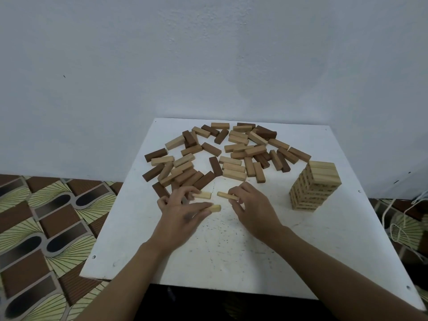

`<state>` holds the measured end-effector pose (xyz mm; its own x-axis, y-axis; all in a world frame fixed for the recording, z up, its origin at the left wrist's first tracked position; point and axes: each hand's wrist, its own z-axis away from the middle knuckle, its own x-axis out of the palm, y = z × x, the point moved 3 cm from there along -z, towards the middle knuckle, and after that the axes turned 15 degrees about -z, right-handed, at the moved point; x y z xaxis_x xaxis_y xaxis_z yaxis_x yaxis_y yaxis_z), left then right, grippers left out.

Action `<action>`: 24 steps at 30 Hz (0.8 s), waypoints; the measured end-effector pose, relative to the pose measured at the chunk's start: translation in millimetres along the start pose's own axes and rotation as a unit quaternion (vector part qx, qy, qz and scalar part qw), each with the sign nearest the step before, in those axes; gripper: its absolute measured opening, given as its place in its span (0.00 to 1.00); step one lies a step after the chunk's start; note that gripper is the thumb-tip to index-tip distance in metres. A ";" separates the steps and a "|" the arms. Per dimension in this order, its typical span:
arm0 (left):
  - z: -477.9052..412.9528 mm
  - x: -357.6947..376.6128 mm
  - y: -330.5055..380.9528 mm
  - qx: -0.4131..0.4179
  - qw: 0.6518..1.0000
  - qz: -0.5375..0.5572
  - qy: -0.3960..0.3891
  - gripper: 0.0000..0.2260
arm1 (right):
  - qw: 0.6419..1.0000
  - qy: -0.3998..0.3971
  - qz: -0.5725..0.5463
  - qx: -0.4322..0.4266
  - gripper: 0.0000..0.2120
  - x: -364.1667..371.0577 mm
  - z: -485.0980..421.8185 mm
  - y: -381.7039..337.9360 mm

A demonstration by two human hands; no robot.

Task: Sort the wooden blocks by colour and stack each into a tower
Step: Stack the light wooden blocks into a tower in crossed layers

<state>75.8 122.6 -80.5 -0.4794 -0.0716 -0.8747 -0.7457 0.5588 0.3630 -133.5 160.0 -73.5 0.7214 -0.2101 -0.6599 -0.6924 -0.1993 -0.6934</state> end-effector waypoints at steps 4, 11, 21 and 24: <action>-1.2 4.1 0.5 0.023 0.999 -0.038 -0.011 0.12 | 1.000 -0.011 -0.018 -0.007 0.10 -0.6 4.0 1.9; -3.5 5.8 -0.1 0.014 0.997 -0.067 -0.021 0.14 | 0.999 -0.030 -0.021 -0.011 0.12 3.5 14.1 7.9; -1.7 9.2 -1.5 0.020 0.998 -0.049 -0.023 0.16 | 0.997 -0.024 0.002 -0.075 0.11 9.6 23.8 7.6; -0.7 9.2 -0.9 0.023 0.999 -0.039 -0.019 0.15 | 0.997 0.001 0.002 -0.075 0.12 8.0 23.6 8.7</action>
<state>71.7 120.9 -88.7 -0.4022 -0.0849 -0.9116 -0.7572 0.5905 0.2792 -133.4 179.1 -91.6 0.7183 -0.2127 -0.6625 -0.6901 -0.3389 -0.6394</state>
